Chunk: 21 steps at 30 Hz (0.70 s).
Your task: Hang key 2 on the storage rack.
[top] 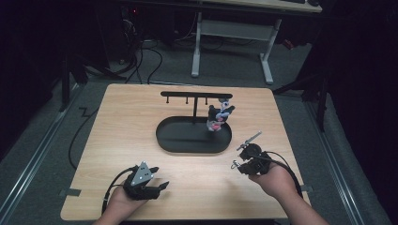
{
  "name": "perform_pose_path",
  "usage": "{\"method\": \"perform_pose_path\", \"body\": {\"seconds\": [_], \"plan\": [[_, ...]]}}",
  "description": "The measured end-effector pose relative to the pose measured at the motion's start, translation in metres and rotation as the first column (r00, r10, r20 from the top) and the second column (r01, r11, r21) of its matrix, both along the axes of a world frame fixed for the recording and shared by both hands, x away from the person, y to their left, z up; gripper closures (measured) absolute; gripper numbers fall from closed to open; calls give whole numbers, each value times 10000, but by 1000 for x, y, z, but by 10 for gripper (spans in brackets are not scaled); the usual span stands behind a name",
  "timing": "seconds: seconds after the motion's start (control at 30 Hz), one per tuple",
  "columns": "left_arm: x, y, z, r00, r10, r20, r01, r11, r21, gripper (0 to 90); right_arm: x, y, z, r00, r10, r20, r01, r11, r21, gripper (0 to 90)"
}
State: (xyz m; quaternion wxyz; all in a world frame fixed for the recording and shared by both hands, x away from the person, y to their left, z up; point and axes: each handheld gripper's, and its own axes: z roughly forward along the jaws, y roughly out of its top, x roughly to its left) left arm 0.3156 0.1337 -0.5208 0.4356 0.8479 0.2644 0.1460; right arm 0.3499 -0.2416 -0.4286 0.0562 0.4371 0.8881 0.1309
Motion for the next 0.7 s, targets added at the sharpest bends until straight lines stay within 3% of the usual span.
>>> {"method": "perform_pose_path", "body": {"seconds": [0.23,0.7], "plan": [[0,1,1,10000,67,57,-66,10000,-54,340,8,10,10,9998,128,163,-130,9998,117,853],[-1,1,1,10000,8,30,-8,10000,-61,340,21,24,16,9994,221,283,-233,9988,426,854]]}}
